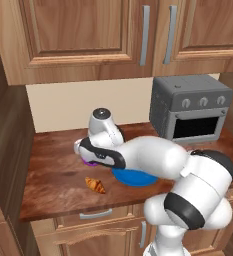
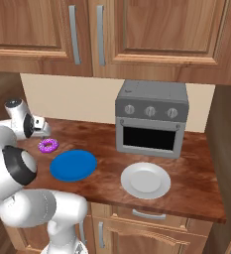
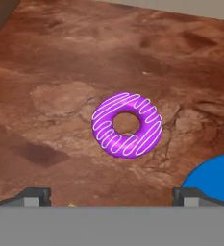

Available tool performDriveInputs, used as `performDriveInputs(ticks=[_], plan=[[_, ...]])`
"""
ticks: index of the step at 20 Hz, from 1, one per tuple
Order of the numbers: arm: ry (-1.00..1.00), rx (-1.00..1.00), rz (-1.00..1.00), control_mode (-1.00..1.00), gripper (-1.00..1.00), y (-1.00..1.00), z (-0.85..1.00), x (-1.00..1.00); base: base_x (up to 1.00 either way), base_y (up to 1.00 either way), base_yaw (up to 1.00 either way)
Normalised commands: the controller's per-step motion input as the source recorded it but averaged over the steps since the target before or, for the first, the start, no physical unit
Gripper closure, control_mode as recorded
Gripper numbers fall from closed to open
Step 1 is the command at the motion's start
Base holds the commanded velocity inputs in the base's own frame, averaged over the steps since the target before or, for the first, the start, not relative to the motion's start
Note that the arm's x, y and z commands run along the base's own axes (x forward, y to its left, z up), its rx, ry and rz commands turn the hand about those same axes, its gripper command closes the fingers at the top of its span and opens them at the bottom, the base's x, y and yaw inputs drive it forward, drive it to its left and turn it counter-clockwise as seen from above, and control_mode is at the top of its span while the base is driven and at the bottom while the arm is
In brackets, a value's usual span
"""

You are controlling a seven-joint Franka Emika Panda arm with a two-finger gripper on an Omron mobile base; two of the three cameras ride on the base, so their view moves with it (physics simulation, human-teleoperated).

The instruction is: Place the pastries on the plates.

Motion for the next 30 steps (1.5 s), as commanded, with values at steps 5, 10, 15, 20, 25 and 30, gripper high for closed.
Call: performDriveInputs(ticks=[5,10,15,20,25,30], plan=[[0.01,-0.01,0.00,-1.00,-1.00,0.20,-0.23,0.26,0.00,0.00,0.00],[0.08,-0.01,0.00,-1.00,-1.00,0.16,-0.43,0.25,0.00,0.00,0.00],[0.13,0.00,0.00,-1.00,-1.00,0.09,-0.52,0.17,0.00,0.00,0.00],[0.01,0.00,0.00,-1.00,-1.00,0.16,-0.26,0.18,0.00,0.00,0.00],[-0.01,0.00,0.00,-1.00,-1.00,0.12,-0.12,0.22,0.00,0.00,0.00],[0.00,0.00,0.00,-1.00,-1.00,0.00,-0.32,0.20,0.00,0.00,0.00]])
